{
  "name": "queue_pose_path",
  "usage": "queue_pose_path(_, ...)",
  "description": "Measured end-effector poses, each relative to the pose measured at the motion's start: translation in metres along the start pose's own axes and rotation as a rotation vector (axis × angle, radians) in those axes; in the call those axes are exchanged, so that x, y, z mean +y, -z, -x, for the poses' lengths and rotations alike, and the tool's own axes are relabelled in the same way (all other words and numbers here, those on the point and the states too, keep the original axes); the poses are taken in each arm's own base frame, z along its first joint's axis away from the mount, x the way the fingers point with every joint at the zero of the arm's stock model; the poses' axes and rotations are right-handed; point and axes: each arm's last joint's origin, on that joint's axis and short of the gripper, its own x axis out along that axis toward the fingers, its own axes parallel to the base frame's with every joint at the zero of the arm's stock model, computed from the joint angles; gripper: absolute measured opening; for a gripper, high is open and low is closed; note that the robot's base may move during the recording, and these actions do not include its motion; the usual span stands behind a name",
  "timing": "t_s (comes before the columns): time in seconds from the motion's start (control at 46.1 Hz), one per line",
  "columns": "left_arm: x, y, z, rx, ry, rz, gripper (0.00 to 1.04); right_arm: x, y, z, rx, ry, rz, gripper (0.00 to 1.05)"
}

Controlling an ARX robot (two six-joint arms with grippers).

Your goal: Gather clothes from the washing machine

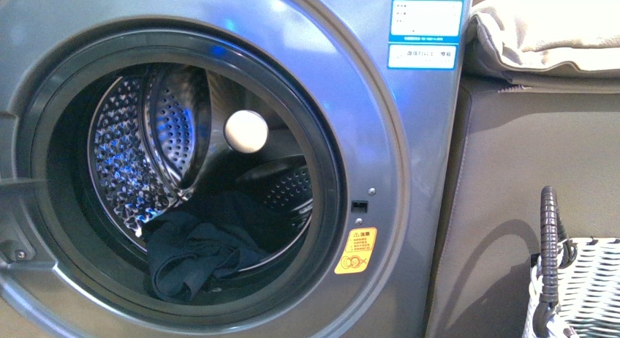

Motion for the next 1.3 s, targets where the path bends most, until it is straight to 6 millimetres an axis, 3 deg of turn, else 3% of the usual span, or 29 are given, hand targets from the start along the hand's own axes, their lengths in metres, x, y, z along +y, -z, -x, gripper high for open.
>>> queue_pose_path(0.412,-0.019,0.003,-0.092,0.105,0.134,-0.024,0.98,0.000,0.000,0.000,0.000,0.000,0.000,0.97)
queue_pose_path(0.759,-0.030,0.029,-0.161,0.264,0.168,-0.065,0.98,0.000,0.000,0.000,0.000,0.000,0.000,0.97)
queue_pose_path(1.041,-0.034,0.048,-0.217,0.338,0.111,-0.089,0.98,0.000,0.000,0.000,0.000,0.000,0.000,0.97)
queue_pose_path(1.302,-0.028,0.055,-0.254,0.394,-0.007,-0.153,0.98,0.000,0.000,0.000,0.000,0.000,0.000,0.97)
